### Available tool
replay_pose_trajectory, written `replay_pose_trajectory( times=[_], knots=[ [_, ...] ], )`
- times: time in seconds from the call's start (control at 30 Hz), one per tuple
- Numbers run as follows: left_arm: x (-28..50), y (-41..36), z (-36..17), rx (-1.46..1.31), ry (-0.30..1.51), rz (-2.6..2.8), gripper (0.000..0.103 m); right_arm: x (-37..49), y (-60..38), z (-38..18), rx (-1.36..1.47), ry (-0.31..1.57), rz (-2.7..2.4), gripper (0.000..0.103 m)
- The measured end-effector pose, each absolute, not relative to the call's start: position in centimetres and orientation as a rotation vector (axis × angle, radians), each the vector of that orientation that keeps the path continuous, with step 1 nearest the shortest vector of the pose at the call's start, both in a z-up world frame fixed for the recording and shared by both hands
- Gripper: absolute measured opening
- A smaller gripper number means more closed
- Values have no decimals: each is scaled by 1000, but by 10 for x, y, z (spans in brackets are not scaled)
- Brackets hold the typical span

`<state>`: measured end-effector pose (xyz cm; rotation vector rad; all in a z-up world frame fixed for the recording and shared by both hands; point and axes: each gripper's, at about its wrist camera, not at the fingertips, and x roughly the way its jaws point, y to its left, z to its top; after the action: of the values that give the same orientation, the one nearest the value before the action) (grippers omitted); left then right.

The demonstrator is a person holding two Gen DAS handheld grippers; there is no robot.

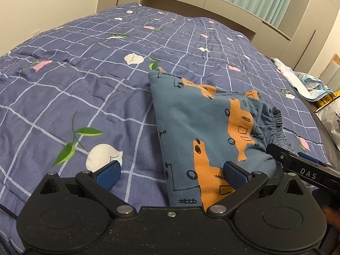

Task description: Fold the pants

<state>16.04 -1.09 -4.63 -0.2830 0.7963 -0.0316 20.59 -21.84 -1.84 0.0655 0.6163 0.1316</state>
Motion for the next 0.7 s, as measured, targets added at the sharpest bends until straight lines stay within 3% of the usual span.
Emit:
replay_pose_trajectory(
  times=[0.7],
  knots=[
    [200,-6,-37,-338,770,2,102,210,-238,1,135,551,199,103]
  ],
)
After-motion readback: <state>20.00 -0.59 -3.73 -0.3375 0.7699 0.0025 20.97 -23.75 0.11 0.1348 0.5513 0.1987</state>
